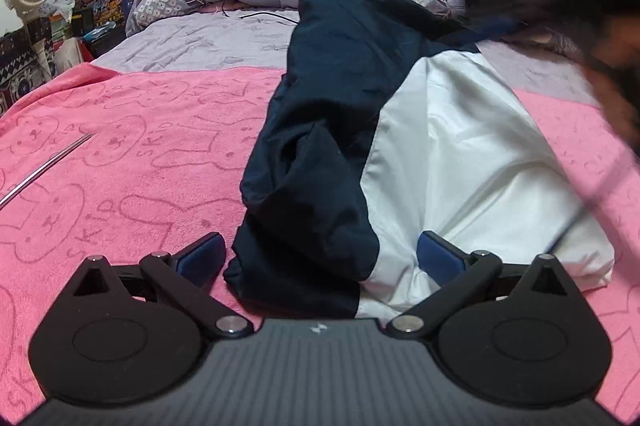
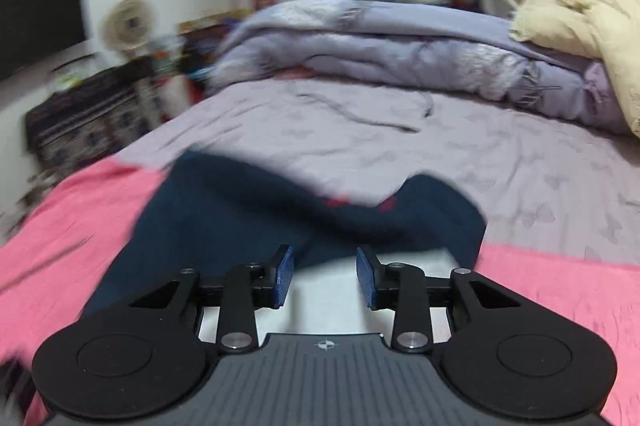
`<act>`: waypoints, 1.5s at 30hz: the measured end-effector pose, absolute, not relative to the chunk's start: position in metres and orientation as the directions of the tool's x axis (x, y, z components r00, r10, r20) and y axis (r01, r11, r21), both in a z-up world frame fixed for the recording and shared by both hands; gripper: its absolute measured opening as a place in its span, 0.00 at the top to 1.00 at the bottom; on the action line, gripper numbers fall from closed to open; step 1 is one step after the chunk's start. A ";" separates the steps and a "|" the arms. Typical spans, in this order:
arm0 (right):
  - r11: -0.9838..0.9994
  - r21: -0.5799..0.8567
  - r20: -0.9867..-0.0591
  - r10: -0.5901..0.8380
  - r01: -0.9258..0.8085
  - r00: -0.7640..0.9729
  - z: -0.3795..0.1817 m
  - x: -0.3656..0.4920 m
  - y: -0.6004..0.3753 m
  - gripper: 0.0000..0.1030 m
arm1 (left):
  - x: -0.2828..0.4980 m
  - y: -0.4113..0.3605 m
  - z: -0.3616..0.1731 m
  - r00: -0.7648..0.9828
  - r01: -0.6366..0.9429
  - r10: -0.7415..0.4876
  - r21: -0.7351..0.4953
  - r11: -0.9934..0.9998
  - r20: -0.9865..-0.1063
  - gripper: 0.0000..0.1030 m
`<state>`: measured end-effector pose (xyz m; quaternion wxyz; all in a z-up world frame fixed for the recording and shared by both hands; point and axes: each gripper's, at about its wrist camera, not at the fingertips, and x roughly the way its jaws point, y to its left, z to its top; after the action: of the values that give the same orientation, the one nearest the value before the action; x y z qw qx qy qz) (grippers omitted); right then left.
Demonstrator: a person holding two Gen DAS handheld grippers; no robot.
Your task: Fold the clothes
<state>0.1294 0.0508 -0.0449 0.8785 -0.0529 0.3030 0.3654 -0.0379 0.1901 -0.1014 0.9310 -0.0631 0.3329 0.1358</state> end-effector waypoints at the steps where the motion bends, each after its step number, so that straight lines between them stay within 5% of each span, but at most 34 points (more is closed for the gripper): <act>1: 0.716 0.128 -0.583 0.614 -0.686 0.532 -0.048 0.115 0.041 0.65 | -0.040 0.192 -0.100 0.741 -0.311 0.220 -0.034 0.950 -0.634 0.00; 4: 0.706 0.096 -0.665 0.571 -0.702 0.482 -0.078 0.071 0.009 0.65 | -0.055 0.208 -0.091 0.740 -0.424 0.286 -0.093 0.901 -0.609 0.00; 10: 0.681 0.175 -0.662 0.616 -0.711 0.427 -0.086 0.017 -0.043 0.63 | -0.079 0.246 -0.067 0.690 -0.632 0.415 -0.214 0.745 -0.593 0.01; 12: 0.680 0.282 -0.649 0.655 -0.677 0.387 -0.078 0.026 -0.053 0.54 | -0.078 0.232 -0.052 0.720 -0.612 0.442 -0.189 0.768 -0.535 0.03; 16: 0.704 0.384 -0.571 0.689 -0.597 0.446 -0.064 0.051 -0.070 0.53 | -0.064 0.167 -0.035 0.856 -0.385 0.326 -0.072 0.920 -0.401 0.01; 19: 0.741 0.344 -0.565 0.654 -0.577 0.503 -0.055 0.079 -0.059 0.52 | -0.042 0.122 -0.053 0.858 -0.263 0.255 0.047 0.964 -0.445 0.01; 22: 0.743 0.351 -0.576 0.651 -0.569 0.495 -0.056 0.116 -0.034 0.53 | -0.017 0.103 -0.097 0.760 -0.193 0.219 0.110 0.975 -0.611 0.01; 26: 0.799 0.305 -0.641 0.575 -0.519 0.509 -0.083 0.184 0.017 0.50 | -0.014 0.103 -0.100 0.746 -0.199 0.229 0.119 0.973 -0.625 0.00; 28: 0.836 0.275 -0.650 0.525 -0.474 0.550 -0.095 0.220 0.034 0.37 | -0.012 0.106 -0.099 0.746 -0.199 0.224 0.110 0.974 -0.627 0.00; 31: 0.847 0.412 -0.675 0.531 -0.335 0.512 -0.101 0.264 0.032 0.32 | -0.012 0.108 -0.099 0.748 -0.199 0.215 0.097 0.975 -0.628 0.00; 33: 0.862 0.284 -0.661 0.494 -0.421 0.565 -0.084 0.244 0.037 0.42 | -0.015 0.111 -0.100 0.753 -0.199 0.205 0.081 0.977 -0.626 0.00; 36: 0.825 0.029 -0.589 0.470 -0.565 0.657 -0.057 0.189 0.046 0.42 | -0.026 0.113 -0.098 0.789 -0.225 0.213 0.050 0.973 -0.577 0.00; 40: 0.614 -0.061 -0.528 0.650 -0.787 0.547 -0.033 0.111 0.060 0.42 | -0.075 0.140 -0.085 0.813 -0.485 0.411 -0.091 0.870 -0.413 0.00; 43: 0.528 -0.042 -0.574 0.682 -0.848 0.453 -0.040 0.105 0.100 0.44 | -0.065 0.174 -0.102 0.699 -0.591 0.403 -0.161 0.790 -0.591 0.01; 45: 0.512 -0.034 -0.603 0.674 -0.858 0.426 -0.050 0.114 0.130 0.51 | -0.061 0.167 -0.102 0.684 -0.590 0.424 -0.107 0.800 -0.594 0.01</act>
<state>0.1143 0.1303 -0.0498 0.8269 -0.1711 0.2688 0.4634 -0.0607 0.1670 -0.1020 0.9057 -0.1466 0.2825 0.2799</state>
